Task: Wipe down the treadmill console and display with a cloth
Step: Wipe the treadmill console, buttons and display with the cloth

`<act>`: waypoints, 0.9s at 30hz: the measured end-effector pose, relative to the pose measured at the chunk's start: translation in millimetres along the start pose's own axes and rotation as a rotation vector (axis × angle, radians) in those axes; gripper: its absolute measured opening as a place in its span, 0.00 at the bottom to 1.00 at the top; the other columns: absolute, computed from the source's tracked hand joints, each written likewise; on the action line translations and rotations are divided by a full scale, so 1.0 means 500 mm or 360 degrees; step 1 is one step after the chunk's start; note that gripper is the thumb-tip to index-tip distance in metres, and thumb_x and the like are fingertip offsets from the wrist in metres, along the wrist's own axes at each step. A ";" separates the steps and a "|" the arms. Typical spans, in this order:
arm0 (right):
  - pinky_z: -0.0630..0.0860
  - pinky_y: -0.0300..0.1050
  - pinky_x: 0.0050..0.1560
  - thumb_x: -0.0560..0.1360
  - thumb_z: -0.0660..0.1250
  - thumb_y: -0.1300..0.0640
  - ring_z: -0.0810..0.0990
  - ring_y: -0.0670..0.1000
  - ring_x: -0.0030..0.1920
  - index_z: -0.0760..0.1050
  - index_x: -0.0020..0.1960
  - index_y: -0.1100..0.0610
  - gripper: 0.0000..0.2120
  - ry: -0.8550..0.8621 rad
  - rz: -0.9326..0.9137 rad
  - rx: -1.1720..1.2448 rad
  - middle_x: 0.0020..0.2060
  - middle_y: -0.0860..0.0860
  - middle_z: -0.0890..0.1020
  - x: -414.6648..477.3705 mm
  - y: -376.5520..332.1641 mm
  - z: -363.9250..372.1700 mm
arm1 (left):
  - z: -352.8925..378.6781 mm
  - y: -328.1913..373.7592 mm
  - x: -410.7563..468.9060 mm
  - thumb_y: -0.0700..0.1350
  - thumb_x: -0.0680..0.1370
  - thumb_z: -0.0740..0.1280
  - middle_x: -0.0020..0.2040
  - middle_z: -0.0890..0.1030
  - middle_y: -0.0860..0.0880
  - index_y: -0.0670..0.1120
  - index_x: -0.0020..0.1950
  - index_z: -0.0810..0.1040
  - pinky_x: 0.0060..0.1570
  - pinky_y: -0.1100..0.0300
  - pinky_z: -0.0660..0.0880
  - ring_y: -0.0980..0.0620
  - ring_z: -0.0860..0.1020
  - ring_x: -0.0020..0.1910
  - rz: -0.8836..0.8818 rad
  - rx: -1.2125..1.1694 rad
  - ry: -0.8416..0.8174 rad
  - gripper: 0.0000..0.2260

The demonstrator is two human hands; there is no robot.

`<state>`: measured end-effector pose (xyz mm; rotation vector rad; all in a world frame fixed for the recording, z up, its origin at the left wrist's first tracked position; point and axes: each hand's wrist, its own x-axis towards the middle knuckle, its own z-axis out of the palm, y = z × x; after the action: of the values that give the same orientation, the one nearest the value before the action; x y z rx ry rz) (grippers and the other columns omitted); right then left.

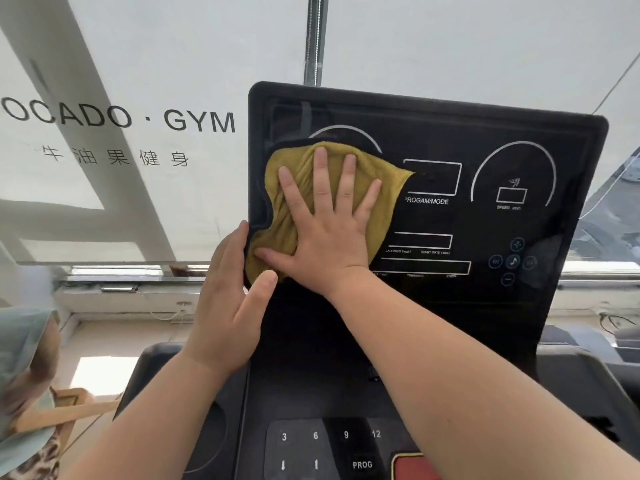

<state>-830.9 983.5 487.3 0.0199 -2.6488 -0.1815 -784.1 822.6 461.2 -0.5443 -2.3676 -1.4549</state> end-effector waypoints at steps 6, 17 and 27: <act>0.37 0.74 0.77 0.71 0.56 0.20 0.37 0.63 0.82 0.45 0.84 0.41 0.49 -0.0018 -0.0269 -0.0010 0.84 0.54 0.41 -0.101 0.043 0.044 | 0.015 -0.016 -0.023 0.64 0.79 0.54 0.79 0.64 0.49 0.46 0.82 0.58 0.75 0.44 0.64 0.51 0.62 0.78 -0.0080 0.0060 -0.0053 0.36; 0.33 0.72 0.76 0.64 0.54 0.15 0.32 0.65 0.80 0.36 0.82 0.41 0.58 -0.0092 0.0202 0.0021 0.81 0.55 0.31 -0.188 0.165 0.071 | -0.006 -0.039 -0.046 0.63 0.77 0.58 0.81 0.60 0.55 0.50 0.82 0.54 0.78 0.51 0.60 0.56 0.58 0.80 -0.0043 -0.0133 -0.0243 0.37; 0.29 0.73 0.75 0.75 0.43 0.28 0.26 0.63 0.79 0.35 0.82 0.42 0.41 -0.0255 -0.0138 0.0122 0.80 0.54 0.28 -0.210 -0.078 0.109 | 0.007 -0.065 -0.103 0.62 0.76 0.58 0.71 0.60 0.75 0.66 0.77 0.54 0.73 0.66 0.60 0.68 0.61 0.73 -0.0163 0.0041 -0.0243 0.30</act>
<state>-764.3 956.4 385.5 0.1512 -2.8156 -0.1145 -754.3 804.3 411.2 -0.5531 -2.5635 -1.4713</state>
